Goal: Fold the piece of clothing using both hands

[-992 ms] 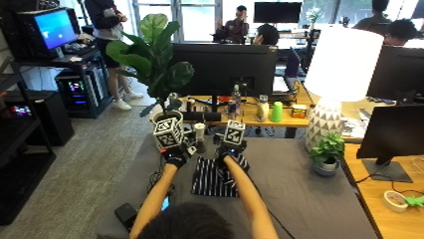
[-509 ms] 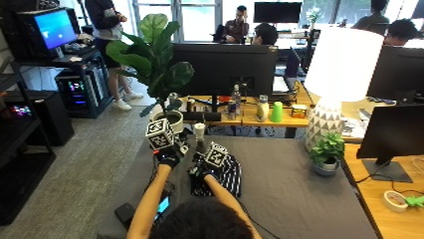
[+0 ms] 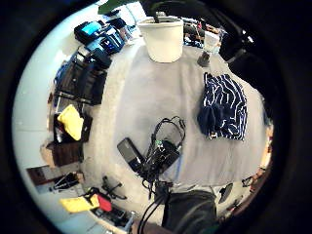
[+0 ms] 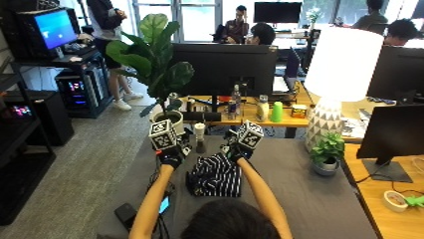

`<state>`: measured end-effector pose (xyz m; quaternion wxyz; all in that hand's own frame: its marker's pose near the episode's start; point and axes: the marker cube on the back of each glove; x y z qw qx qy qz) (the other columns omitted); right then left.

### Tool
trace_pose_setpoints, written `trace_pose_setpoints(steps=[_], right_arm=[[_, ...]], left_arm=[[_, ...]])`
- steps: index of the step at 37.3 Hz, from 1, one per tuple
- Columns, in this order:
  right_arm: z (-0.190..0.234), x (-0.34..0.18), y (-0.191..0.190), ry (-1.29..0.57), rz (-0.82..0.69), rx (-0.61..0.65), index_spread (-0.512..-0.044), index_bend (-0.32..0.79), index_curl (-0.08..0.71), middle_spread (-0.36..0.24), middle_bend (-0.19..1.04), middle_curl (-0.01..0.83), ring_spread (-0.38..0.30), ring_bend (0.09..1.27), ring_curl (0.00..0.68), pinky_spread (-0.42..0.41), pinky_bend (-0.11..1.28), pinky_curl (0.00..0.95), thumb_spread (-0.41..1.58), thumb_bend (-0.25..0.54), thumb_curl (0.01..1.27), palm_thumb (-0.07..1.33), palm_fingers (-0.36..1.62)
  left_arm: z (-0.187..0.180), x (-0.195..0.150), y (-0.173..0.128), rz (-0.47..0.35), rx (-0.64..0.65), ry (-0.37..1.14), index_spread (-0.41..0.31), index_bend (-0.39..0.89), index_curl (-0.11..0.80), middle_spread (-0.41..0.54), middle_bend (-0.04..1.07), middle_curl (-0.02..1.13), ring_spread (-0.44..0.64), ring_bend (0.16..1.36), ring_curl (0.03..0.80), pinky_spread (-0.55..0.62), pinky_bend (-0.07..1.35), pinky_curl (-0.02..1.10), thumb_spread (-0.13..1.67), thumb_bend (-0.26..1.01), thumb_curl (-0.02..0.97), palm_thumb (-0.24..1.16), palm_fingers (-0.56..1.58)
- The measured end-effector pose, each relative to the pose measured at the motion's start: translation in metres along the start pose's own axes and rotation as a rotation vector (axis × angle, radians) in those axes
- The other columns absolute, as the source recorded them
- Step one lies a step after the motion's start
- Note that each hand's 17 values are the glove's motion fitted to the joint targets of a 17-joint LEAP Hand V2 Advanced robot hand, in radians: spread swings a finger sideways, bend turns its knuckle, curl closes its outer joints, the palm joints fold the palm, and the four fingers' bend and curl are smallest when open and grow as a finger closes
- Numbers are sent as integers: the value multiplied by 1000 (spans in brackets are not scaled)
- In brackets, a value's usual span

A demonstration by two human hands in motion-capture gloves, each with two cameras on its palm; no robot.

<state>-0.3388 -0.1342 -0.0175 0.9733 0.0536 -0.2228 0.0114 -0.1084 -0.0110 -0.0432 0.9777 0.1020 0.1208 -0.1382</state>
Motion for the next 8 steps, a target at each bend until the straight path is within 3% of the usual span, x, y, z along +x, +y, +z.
trace_pose_setpoints(steps=[3,8], right_arm=[[-14,17,-1,11,20,31,-196,75,173,-61,266,492,-165,647,458,-191,640,427,1140,7,488,838,1078],[-17,37,0,-13,35,-20,-192,89,184,-60,265,489,-162,629,453,-188,614,421,1168,6,483,869,1096]], left_arm=[[0,3,-1,7,5,-6,-128,180,448,-38,131,299,-9,451,344,-24,324,363,1461,-6,215,241,652],[2,7,-7,16,9,-13,-128,180,452,-38,131,294,-11,452,347,-24,325,367,1457,-5,215,240,650]])
